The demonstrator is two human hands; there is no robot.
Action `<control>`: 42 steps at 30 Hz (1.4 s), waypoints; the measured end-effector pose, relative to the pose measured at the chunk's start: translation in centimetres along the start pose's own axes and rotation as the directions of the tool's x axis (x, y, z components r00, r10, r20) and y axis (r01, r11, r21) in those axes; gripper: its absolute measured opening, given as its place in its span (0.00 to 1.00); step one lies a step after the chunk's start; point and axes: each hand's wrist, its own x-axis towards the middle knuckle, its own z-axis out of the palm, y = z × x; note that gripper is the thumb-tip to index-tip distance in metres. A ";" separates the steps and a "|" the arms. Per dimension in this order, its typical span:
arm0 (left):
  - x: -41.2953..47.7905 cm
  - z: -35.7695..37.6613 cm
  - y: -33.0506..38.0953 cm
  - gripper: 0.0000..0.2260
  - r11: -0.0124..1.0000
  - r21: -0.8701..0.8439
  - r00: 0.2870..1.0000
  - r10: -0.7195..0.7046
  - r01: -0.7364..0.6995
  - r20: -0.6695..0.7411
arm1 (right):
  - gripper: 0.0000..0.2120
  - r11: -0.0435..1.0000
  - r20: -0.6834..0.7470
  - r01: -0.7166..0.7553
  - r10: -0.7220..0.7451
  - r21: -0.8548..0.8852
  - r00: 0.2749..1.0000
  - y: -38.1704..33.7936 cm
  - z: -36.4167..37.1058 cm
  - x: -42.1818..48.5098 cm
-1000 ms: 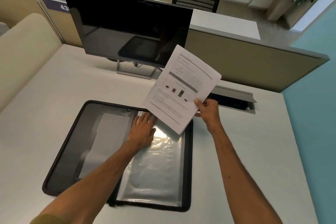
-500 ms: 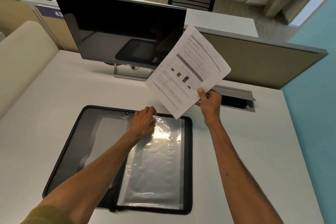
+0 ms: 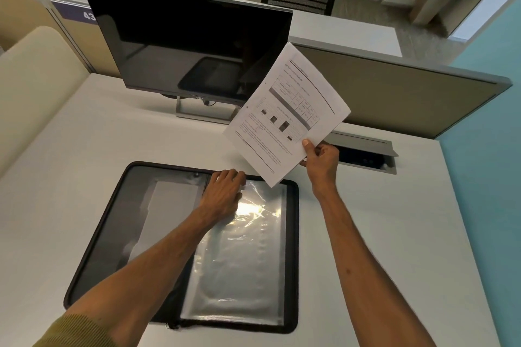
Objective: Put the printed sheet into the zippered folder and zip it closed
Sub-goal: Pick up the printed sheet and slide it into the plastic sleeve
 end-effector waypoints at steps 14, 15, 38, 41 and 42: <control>-1.7 -0.2 -1.3 0.11 0.990 -0.078 0.986 0.108 -0.119 -0.125 | 0.04 0.995 0.049 0.099 -0.099 -0.008 0.994 -1.0 6.0 0.2; -1.8 -0.3 -1.3 0.15 0.989 -0.073 0.984 0.122 -0.132 -0.126 | 0.04 0.994 0.059 0.105 -0.104 -0.019 0.993 -0.9 6.4 0.2; 0.3 -0.3 -3.2 0.08 0.989 -0.045 0.984 0.133 -0.140 -0.120 | 0.12 0.972 0.262 -0.053 0.113 -0.227 0.958 2.5 3.7 1.7; 0.8 -0.7 -4.2 0.09 0.995 -0.035 0.993 0.091 -0.094 -0.073 | 0.12 0.965 0.274 -0.069 0.141 -0.254 0.951 2.3 2.9 2.7; 0.9 -0.8 -4.5 0.09 0.997 -0.030 0.995 0.075 -0.077 -0.068 | 0.11 0.962 0.286 -0.075 0.153 -0.264 0.946 2.2 2.7 3.0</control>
